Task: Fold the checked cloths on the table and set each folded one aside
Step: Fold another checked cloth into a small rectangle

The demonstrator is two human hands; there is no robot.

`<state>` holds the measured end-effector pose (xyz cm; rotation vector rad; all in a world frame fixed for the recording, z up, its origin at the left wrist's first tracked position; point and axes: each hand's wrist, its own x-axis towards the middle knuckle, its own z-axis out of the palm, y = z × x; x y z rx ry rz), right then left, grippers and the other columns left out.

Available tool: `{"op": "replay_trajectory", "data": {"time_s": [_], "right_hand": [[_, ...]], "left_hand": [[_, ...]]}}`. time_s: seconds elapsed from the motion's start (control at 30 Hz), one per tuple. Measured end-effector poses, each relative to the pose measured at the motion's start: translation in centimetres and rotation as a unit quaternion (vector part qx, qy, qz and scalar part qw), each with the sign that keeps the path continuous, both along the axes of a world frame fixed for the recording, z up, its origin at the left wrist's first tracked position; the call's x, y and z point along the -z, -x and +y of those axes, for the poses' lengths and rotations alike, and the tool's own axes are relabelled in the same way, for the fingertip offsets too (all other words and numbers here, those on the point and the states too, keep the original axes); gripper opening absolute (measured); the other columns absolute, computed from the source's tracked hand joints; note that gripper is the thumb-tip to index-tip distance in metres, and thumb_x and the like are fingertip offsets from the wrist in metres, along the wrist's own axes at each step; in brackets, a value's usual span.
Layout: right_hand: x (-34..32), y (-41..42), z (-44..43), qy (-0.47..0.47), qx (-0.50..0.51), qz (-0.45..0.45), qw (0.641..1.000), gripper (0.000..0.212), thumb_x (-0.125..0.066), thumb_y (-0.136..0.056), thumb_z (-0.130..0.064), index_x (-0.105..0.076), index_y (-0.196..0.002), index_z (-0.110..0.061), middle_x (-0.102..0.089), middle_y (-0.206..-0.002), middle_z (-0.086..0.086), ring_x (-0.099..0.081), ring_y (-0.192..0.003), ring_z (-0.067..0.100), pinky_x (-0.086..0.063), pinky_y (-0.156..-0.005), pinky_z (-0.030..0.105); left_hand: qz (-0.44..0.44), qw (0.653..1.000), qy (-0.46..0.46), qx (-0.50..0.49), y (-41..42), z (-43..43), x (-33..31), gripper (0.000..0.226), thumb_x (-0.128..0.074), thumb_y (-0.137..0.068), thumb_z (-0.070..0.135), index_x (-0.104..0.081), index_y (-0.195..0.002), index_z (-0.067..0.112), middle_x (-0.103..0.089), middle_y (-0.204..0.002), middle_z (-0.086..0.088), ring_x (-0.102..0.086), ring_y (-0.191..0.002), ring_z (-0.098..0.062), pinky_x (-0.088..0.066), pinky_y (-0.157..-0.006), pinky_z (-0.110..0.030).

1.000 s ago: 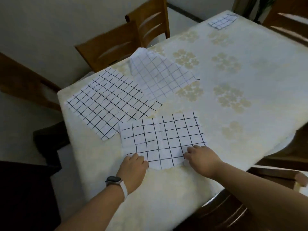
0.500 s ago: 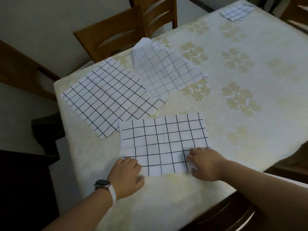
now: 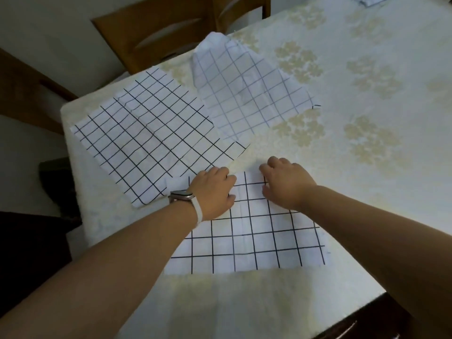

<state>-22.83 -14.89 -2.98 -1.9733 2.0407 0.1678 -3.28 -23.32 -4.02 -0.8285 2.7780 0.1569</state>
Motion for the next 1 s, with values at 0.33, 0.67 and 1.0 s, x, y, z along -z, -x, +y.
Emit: {"op": "replay_trajectory", "data": {"time_s": [0.33,0.67,1.0], "right_hand": [[1.9,2.6,1.0,0.011,0.018,0.004,1.000,0.046,-0.048,-0.091,-0.047,-0.052,-0.124,-0.015,-0.047,-0.122,0.008,-0.048,-0.109,0.028,-0.044,-0.088,0.040],[0.7,4.4,3.8,0.010,0.141,-0.040,0.989,0.053,-0.053,-0.088,-0.049,-0.047,-0.128,-0.015,-0.046,-0.127,0.008,-0.048,-0.113,0.029,-0.045,-0.089,0.041],[0.8,5.5,11.4,0.007,0.238,-0.128,0.963,0.050,-0.056,-0.087,-0.037,-0.050,-0.132,-0.017,-0.049,-0.126,0.006,-0.049,-0.112,0.030,-0.044,-0.089,0.039]], "left_hand": [[0.017,0.999,0.034,0.036,-0.4,-0.9,2.3,0.043,-0.041,-0.089,0.044,-0.056,-0.116,0.015,-0.056,-0.110,-0.002,-0.053,-0.099,-0.023,-0.043,-0.081,-0.037],[-0.009,0.994,-0.054,0.092,7.6,-1.5,-0.1,0.042,-0.045,-0.091,0.040,-0.048,-0.127,0.018,-0.051,-0.120,-0.001,-0.049,-0.110,-0.023,-0.040,-0.092,-0.040],[-0.065,0.984,-0.122,0.109,19.1,2.1,-0.8,0.054,-0.054,-0.090,0.040,-0.038,-0.139,0.021,-0.047,-0.131,-0.006,-0.049,-0.117,-0.028,-0.043,-0.095,-0.042]]}}
